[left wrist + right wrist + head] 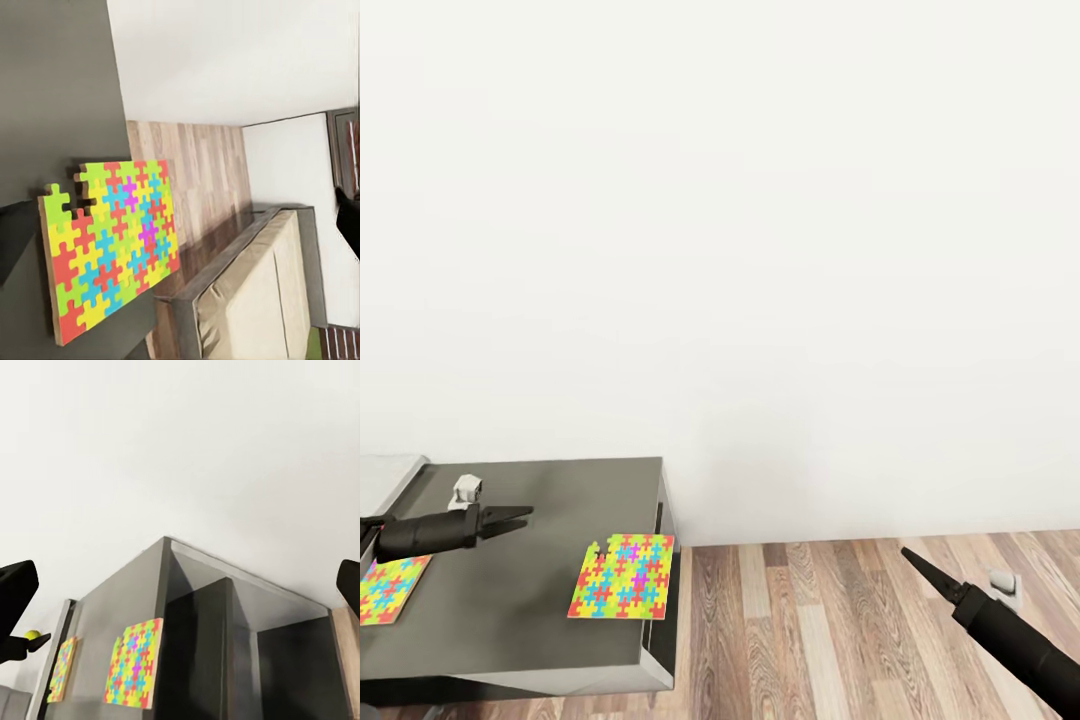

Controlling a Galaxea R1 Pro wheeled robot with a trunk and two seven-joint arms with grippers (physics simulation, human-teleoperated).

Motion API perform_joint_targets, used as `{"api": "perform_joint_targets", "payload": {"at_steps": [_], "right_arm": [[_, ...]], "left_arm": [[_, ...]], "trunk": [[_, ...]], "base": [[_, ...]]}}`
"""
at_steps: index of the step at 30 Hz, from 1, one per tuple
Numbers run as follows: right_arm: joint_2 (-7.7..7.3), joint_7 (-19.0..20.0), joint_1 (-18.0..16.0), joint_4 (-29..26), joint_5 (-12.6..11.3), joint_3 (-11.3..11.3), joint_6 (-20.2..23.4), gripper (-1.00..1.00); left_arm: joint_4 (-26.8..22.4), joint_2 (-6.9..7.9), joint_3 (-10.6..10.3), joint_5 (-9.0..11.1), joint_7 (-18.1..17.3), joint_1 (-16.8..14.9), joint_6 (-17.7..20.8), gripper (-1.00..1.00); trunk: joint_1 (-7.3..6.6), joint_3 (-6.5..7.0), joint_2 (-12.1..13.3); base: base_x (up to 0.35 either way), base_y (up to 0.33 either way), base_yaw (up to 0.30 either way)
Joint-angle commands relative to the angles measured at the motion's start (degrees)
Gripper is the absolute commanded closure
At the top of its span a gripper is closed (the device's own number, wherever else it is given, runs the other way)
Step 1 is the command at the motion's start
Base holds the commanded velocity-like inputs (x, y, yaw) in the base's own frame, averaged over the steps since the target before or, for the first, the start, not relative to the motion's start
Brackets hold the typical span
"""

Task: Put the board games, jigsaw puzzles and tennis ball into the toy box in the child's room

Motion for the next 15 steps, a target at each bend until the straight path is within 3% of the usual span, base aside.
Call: {"api": "perform_joint_targets", "payload": {"at_steps": [1, 15], "right_arm": [[0.03, 0.1, 0.0, 0.0, -0.2, 0.0, 0.1, -1.00], [0.21, 0.3, 0.0, 0.0, -0.3, 0.0, -0.8, -1.00]], "left_arm": [[0.0, -0.13, 0.3, -0.6, -0.4, 0.0, 1.0, -1.00], [0.3, -1.14, 0.2, -0.4, -0.4, 0.1, 2.3, -1.00]], "trunk": [[0.03, 0.00, -0.1], [0.03, 1.30, -0.1]], "base": [[0.000, 0.000, 0.000], [-0.013, 0.000, 0.000]]}}
